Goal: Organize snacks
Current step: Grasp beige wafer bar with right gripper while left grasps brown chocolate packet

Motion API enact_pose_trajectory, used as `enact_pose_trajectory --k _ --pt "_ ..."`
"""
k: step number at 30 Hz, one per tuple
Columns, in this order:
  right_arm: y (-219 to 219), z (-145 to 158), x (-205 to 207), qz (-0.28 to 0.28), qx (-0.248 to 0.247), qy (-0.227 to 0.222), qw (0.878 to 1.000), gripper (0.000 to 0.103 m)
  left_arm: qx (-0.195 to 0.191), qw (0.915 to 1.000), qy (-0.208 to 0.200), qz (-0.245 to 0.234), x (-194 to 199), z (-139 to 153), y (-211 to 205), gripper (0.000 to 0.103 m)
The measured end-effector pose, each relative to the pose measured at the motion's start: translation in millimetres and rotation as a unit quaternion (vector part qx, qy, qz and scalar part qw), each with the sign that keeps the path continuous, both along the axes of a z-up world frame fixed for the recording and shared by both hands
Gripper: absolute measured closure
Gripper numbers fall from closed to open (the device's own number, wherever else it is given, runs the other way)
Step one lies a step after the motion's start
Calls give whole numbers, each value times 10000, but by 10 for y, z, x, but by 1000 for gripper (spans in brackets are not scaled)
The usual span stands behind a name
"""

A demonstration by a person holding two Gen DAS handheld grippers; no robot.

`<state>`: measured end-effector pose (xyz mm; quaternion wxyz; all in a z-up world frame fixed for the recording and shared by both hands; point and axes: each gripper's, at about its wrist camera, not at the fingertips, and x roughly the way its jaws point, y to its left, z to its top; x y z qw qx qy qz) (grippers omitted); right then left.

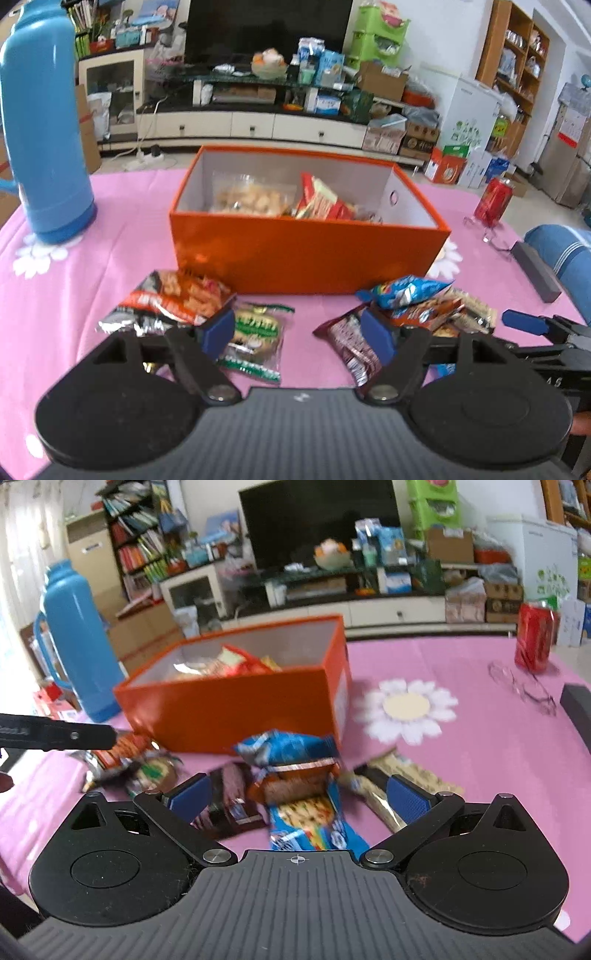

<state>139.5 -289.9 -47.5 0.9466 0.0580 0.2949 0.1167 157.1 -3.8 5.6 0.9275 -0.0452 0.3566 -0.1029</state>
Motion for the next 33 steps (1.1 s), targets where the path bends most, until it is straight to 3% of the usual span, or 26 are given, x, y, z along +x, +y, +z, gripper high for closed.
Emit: enact_pose_trajectory --k 7,12,15,18,20,24,29,33 --pt "-78 -239 139 -124 -47 450 9989 11 73 9983 490 -316 221 -431 -142 29" --pt "-219 -230 138 -301 52 429 9986 11 324 9953 238 -885 356 -493 -375 29" --pt "-382 -183 132 -549 267 380 9974 11 234 9874 339 -1528 505 -546 -547 29" --pt "-635 -153 124 -899 589 351 9936 10 545 9767 418 -2033 644 -643 -750 29" --pt "-806 -154 123 -1176 676 374 9900 10 698 9751 372 -2072 691 -687 -817 29" --pt "-1040 -228 135 -1559 826 543 9828 10 581 9778 511 -1945 707 -699 -802 35" --pt "-1170 -341 176 -1666 1316 875 9733 10 785 9751 568 -1995 371 -649 -763 37" --pt "-971 -292 160 -1293 1038 725 9835 10 760 9788 670 -1781 10 -629 -572 37"
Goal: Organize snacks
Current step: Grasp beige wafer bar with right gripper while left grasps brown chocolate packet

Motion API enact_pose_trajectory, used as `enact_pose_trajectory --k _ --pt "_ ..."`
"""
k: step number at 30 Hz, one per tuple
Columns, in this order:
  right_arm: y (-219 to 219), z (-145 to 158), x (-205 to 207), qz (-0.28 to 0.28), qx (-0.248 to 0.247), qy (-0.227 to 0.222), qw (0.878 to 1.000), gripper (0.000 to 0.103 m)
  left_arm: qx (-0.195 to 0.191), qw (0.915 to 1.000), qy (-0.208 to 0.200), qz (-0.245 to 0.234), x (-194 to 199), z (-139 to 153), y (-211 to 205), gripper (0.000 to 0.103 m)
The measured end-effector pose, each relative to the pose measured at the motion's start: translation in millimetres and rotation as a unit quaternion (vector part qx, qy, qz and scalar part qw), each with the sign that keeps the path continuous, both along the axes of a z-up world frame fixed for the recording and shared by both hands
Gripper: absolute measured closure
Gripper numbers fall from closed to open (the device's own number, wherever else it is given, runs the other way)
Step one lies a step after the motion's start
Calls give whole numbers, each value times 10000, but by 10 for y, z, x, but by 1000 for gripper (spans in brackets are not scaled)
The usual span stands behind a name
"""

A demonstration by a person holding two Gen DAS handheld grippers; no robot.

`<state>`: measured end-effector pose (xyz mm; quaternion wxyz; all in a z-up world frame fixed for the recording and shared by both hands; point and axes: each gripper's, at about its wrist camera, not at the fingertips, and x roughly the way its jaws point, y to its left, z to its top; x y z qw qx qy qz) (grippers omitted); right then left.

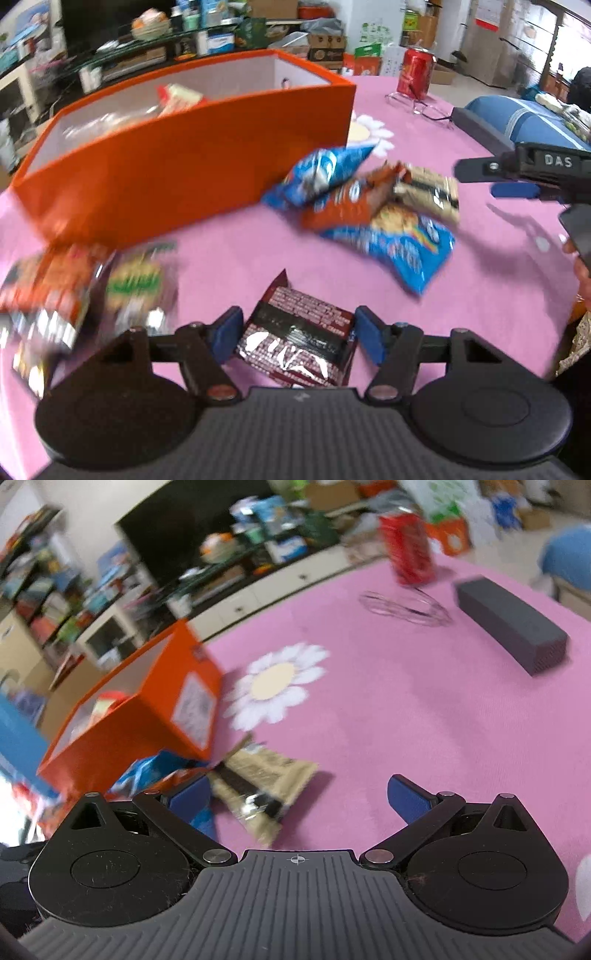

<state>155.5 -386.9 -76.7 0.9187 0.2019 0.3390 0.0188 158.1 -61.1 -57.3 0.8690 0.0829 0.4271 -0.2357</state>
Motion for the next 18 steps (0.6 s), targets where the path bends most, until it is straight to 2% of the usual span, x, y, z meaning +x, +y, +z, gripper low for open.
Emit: enact_pose_trajectory --k 3,4,7,10,12,14,18 --pt "329 34 -3 696 -363 -103 9969 10 34 9998 -77 186 -184 8 147 35" --pt "426 35 -3 890 -453 -132 9949 10 30 9996 -111 257 -221 3 189 30" --pt "741 31 -10 1376 -785 -185 9872 11 -215 9978 -162 600 -267 0 322 29" --pt "873 87 0 1333 -1053 -377 9847 13 -686 9928 -163 974 -217 21 463 27" --pt "925 163 57 1286 -1031 -604 9845 12 -1036 9874 -96 1196 -163 46 562 27" --pt "991 168 158 1307 -1011 -583 9845 12 -1286 9836 -29 1264 -114 56 629 27" --pt "936 148 352 919 -1301 -591 9855 12 -1252 9844 -14 1239 -125 16 675 27"
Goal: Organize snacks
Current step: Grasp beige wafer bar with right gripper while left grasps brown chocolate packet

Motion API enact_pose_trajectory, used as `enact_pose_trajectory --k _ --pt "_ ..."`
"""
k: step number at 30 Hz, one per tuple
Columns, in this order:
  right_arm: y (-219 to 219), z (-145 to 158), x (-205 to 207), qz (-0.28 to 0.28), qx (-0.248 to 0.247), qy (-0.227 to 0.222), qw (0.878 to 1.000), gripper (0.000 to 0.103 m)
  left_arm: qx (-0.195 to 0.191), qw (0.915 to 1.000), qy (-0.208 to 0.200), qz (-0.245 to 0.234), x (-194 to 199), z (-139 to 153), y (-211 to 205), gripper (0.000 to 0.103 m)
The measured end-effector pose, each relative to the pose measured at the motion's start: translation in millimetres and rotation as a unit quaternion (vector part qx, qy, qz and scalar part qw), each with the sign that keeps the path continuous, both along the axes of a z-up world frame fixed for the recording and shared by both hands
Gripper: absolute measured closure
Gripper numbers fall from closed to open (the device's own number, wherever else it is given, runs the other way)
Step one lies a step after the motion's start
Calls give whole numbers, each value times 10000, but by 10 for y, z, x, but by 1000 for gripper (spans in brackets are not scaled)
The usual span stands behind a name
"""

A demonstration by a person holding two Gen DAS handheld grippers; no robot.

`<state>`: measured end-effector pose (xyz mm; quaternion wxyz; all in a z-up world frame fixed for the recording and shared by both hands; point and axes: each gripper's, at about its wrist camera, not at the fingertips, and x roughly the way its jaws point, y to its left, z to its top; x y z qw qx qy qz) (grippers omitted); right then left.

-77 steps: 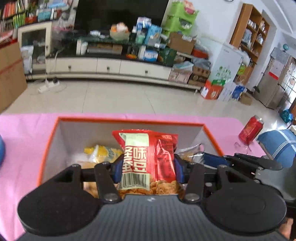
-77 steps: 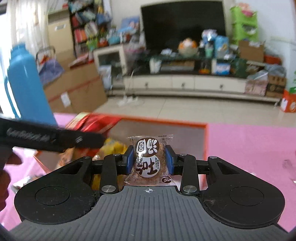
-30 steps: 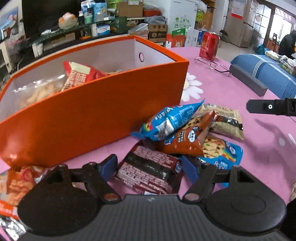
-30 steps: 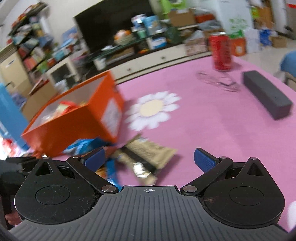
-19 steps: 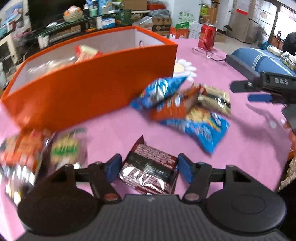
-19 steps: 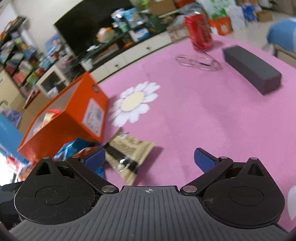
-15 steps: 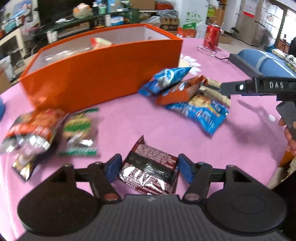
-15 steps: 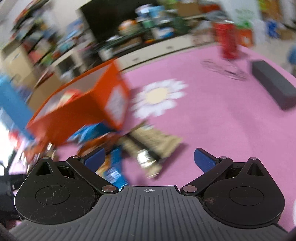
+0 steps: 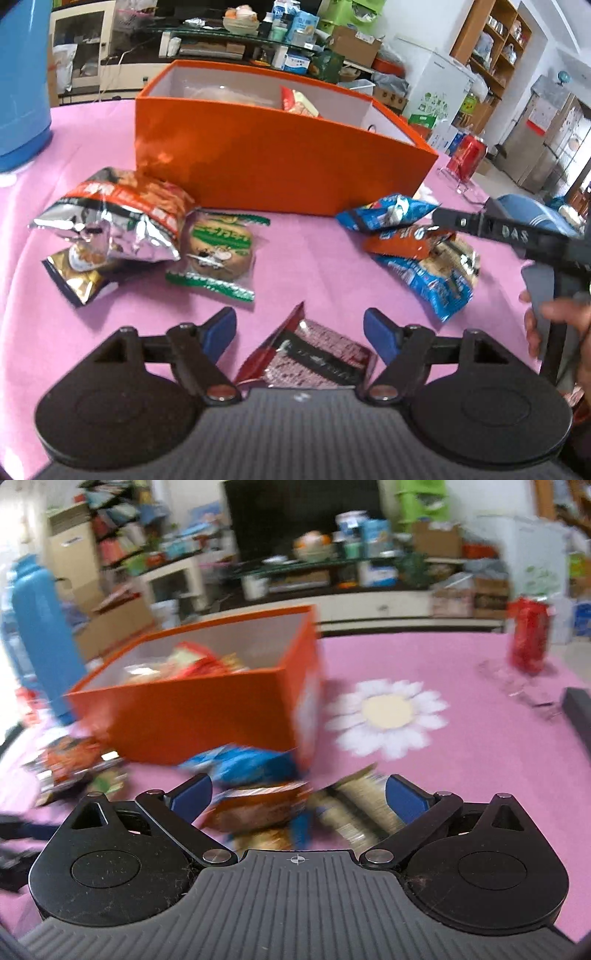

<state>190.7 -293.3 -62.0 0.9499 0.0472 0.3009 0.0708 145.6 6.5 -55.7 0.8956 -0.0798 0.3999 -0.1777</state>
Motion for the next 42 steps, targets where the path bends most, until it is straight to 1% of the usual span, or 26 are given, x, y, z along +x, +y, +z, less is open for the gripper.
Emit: enact_pose_trajectory --k 3,5,7,9,11,13,14,15,18,19,20,23,24,25,26,27,29,31,32,34,35,36,38,39,40,42 --pt "-139 -126 89 -330 -86 233 9991 12 -34 10000 58 -11 1 -16 24 26" --pt "-252 -140 59 -373 136 259 9989 12 -141 9999 61 -20 0 -22 48 25" --pt "-365 -139 1 -590 75 203 9980 12 -155 9999 22 14 -5 -29 77 24" --pt "-508 -162 -33 -970 86 203 9950 12 -134 9999 14 33 2 -25 87 24" --pt "-600 -204 5 -1115 100 359 9931 12 -139 9999 57 17 23 -38 71 23" --pt "-589 -248 38 -887 134 539 9945 13 -122 9999 103 -24 35 -55 50 23" --pt "-550 -252 24 -676 132 538 9962 13 -89 9999 111 -39 30 -60 53 23" --pt "-491 -256 8 -498 -20 505 9975 12 -40 9999 126 -60 32 -70 41 23" --pt "-306 -346 53 -301 -847 554 9944 13 1 9998 161 -117 30 -85 15 23" --pt "-253 -385 79 -199 -984 585 9932 13 11 9998 163 -138 16 -82 0 22" --pt "-218 -403 79 -133 -988 516 9937 13 40 9997 157 -164 12 -81 -11 22" --pt "-164 -426 97 -29 -980 367 9945 17 153 9995 145 -243 -30 -66 -41 21" --pt "-197 -432 107 -84 -797 419 9959 21 196 9994 161 -242 -63 -61 -43 21" --pt "-227 -424 93 -181 -695 405 9966 28 260 9993 185 -181 -127 -47 -37 21" --pt "-229 -403 78 -251 -766 397 9960 35 270 9994 196 -126 -186 -36 -33 20" --pt "-253 -386 64 -303 -695 439 9962 42 210 9995 216 -28 -268 -25 -18 20" --pt "-283 -360 19 -424 -685 504 9955 45 -41 9988 400 272 -430 -49 7 19" --pt "-285 -362 -23 -424 -709 526 9952 45 -261 9964 545 592 -546 -84 -36 19" --pt "-282 -365 -39 -422 -711 530 9952 43 -272 9958 517 702 -572 -76 -80 19" --pt "-281 -369 -52 -408 -694 562 9952 37 -235 9954 444 816 -566 -39 -216 19" --pt "-285 -369 -58 -402 -664 598 9952 29 -180 9961 365 789 -546 -24 -291 19" --pt "-292 -370 -63 -396 -612 631 9953 26 -71 9968 324 734 -489 -19 -375 19" --pt "-308 -368 -84 -412 -533 645 9956 26 57 9968 288 741 -361 0 -449 19" --pt "-323 -363 -92 -425 -477 653 9958 26 76 9976 169 672 -288 13 -479 19" --pt "-350 -356 -98 -441 -389 657 9961 25 134 9987 110 483 -180 18 -509 18" --pt "-410 -344 -108 -467 -195 673 9964 24 411 9987 207 232 58 -16 -590 18"
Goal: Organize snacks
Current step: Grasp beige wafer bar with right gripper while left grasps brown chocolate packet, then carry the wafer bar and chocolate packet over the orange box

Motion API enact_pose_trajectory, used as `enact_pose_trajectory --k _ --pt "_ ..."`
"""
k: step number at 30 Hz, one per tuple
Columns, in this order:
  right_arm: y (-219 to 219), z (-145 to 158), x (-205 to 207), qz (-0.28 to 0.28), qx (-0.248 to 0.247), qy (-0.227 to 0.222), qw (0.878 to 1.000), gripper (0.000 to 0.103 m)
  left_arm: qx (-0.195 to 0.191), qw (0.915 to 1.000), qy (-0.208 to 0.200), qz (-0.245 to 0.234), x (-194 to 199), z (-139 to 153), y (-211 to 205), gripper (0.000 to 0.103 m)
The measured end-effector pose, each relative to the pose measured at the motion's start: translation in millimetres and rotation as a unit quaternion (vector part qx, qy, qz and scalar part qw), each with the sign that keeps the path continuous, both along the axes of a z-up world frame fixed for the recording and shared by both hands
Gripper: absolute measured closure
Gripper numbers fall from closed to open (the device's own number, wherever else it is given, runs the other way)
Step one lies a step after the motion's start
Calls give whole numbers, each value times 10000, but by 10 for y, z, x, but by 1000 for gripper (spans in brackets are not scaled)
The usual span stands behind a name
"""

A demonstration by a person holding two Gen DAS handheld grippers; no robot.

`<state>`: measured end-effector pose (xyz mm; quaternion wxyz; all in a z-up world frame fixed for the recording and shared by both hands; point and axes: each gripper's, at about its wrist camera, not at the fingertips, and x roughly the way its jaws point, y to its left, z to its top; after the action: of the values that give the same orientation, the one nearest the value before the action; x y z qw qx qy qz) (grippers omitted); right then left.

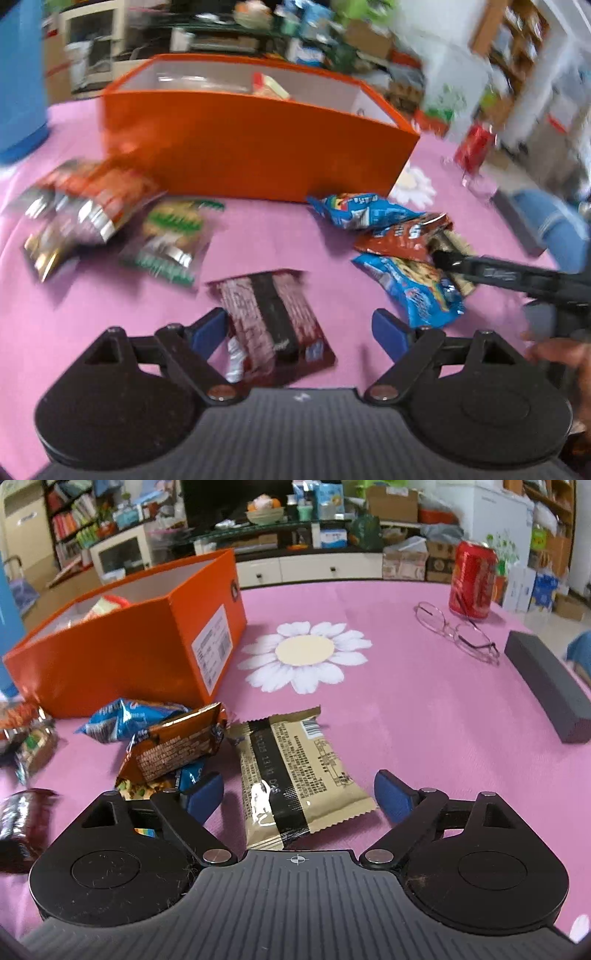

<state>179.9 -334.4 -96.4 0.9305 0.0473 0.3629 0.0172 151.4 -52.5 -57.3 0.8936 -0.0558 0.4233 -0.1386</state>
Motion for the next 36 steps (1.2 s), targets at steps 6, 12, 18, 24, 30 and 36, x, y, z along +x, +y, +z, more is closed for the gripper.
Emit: enact_pose_trajectory --k 6,12,18,24,30,36 --pt "-32 -7 30 45 127 -3 9999 14 625 9980 19 24 59 -104 -84 18" --pt "133 -73 58 201 -561 -93 9982 30 975 9947 -305 -115 47 -150 -190 37" --pt "-155 94 -161 28 271 -57 9996 70 519 9978 -257 -316 -223 37 110 55" --pt "-195 465 -473 47 777 -740 9942 70 -82 9978 -600 -260 -291 468 351 55" --pt "242 1077 -153 654 566 -1441 9858 70 -213 9923 -1216 -42 381 1012 399 55" --pt "700 1173 757 951 441 -1698 9799 70 -216 9912 -1282 247 1285 1071 349 55"
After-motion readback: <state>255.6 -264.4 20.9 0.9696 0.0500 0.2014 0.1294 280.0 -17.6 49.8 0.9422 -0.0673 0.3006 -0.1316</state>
